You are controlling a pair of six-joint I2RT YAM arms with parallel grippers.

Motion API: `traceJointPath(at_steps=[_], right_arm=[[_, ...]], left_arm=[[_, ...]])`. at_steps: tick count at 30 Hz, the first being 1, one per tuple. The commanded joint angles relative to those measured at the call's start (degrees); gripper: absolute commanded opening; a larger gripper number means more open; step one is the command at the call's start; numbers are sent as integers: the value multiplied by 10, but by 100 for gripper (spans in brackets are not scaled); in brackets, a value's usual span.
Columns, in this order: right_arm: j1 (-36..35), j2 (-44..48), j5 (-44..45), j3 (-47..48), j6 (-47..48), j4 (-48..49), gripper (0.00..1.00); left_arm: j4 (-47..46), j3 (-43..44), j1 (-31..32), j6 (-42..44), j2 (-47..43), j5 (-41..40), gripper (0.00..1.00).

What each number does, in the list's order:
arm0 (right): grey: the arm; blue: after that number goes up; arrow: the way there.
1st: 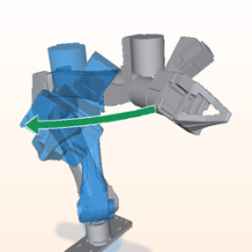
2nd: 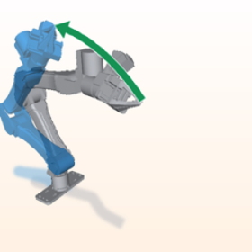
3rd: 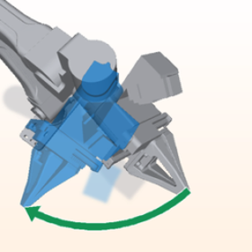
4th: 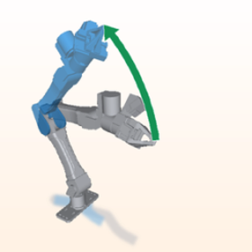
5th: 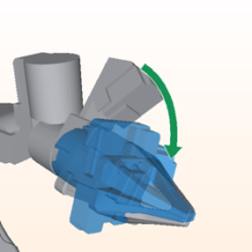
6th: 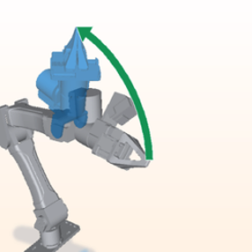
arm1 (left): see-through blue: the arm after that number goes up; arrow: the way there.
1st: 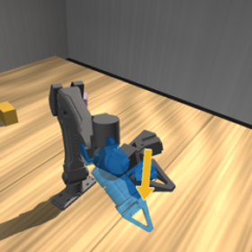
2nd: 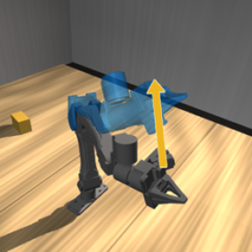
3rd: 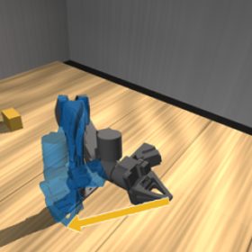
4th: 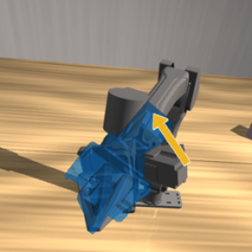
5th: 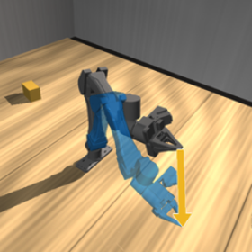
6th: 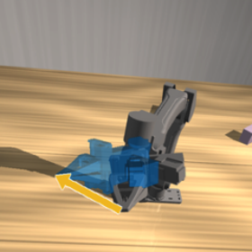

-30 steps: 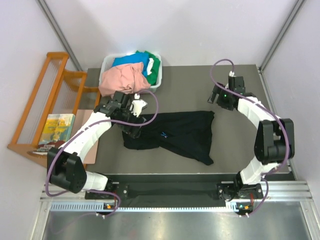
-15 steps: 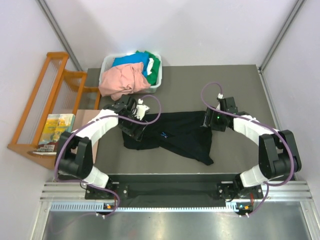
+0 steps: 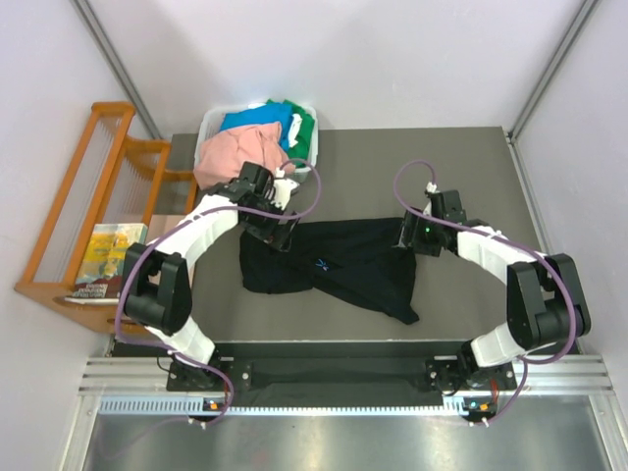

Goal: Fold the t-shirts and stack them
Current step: Flatten the tshirt out

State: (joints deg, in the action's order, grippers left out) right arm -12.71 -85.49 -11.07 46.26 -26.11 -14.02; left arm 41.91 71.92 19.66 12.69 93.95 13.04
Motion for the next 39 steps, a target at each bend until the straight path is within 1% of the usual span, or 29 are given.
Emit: traceJointPath(at_steps=[1, 5, 6, 10, 17, 20, 23, 24, 25, 30, 35, 39], right_arm=[[0, -8, -12, -9, 4, 23, 64], [-1, -8, -13, -13, 4, 23, 64], [-1, -8, -13, -13, 4, 23, 63], [-1, -10, -14, -12, 6, 21, 63], [0, -18, -16, -13, 5, 25, 62], [0, -18, -17, -15, 5, 24, 61], [0, -14, -15, -16, 9, 22, 61], [0, -13, -13, -18, 10, 21, 61], [0, -12, -13, -19, 9, 22, 61], [0, -7, -13, -23, 10, 22, 60], [0, -4, -17, -25, 10, 22, 59], [0, 3, -16, -31, 15, 19, 59]], left_arm=[[-9, -31, -1, -3, 11, 6, 99], [5, -42, -1, -2, 16, 21, 99], [12, -42, -1, -2, 16, 36, 99], [40, -41, 5, -4, -5, 57, 99], [70, -22, 39, -15, -49, 65, 98], [81, -31, 60, -17, -50, 68, 92], [78, -55, 71, -21, -46, 63, 94], [76, -61, 72, -21, -46, 62, 98], [71, -65, 72, -21, -43, 62, 99], [61, -79, 72, -21, -29, 57, 99], [59, -68, 62, -17, 1, 45, 99], [55, -57, 46, -21, -5, 47, 99]])
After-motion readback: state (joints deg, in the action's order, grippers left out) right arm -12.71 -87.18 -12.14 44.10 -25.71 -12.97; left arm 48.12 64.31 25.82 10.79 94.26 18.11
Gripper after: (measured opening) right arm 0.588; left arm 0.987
